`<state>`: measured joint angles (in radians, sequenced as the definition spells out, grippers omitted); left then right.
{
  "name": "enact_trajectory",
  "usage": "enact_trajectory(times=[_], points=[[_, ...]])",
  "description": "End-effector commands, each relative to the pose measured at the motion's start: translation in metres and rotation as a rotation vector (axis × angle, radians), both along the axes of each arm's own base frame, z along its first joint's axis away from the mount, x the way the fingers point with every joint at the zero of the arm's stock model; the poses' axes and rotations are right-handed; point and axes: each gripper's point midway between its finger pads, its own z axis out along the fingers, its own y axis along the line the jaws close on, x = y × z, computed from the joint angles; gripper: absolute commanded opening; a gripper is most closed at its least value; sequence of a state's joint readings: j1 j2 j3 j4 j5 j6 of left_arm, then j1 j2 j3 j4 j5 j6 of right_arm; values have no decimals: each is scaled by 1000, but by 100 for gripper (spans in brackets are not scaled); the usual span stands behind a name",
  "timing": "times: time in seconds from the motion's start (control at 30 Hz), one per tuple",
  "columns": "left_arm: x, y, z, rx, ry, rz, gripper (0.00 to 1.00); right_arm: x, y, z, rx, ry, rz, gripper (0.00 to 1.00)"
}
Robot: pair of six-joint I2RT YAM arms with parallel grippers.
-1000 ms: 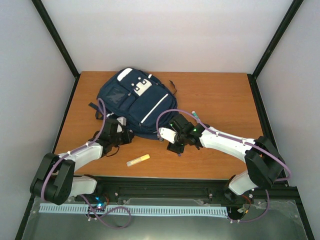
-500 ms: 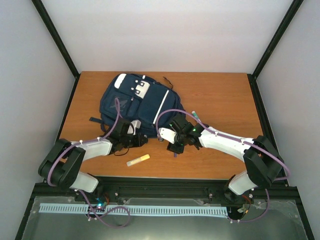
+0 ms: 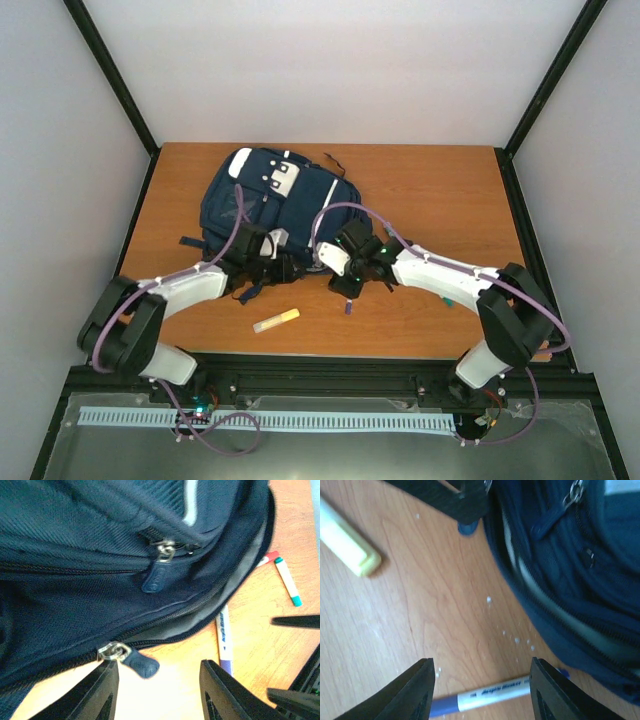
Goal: Pack the student bag
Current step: Zip the student bag at the center of the board.
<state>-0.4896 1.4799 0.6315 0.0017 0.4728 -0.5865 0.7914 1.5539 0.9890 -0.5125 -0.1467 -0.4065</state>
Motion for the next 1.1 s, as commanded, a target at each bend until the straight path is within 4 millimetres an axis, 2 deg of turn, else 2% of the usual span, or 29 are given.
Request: enact_trajectory(times=[0.0, 0.23, 0.37, 0.5, 0.73, 0.93, 1.07], points=[[1, 23, 29, 113, -43, 69, 51, 11, 24, 12, 85, 64, -68, 53], [7, 88, 38, 256, -20, 419, 61, 26, 64, 3, 127, 169, -118, 46], [16, 102, 40, 202, 1, 546, 62, 32, 83, -11, 114, 191, -151, 44], [24, 95, 32, 78, 84, 602, 57, 36, 91, -19, 114, 208, -180, 43], [38, 59, 20, -121, 183, 551, 52, 39, 100, -27, 123, 248, -204, 47], [36, 50, 4, -135, 228, 531, 50, 40, 101, -40, 109, 261, -218, 48], [34, 46, -6, -112, 253, 521, 45, 39, 98, -35, 120, 243, -220, 48]])
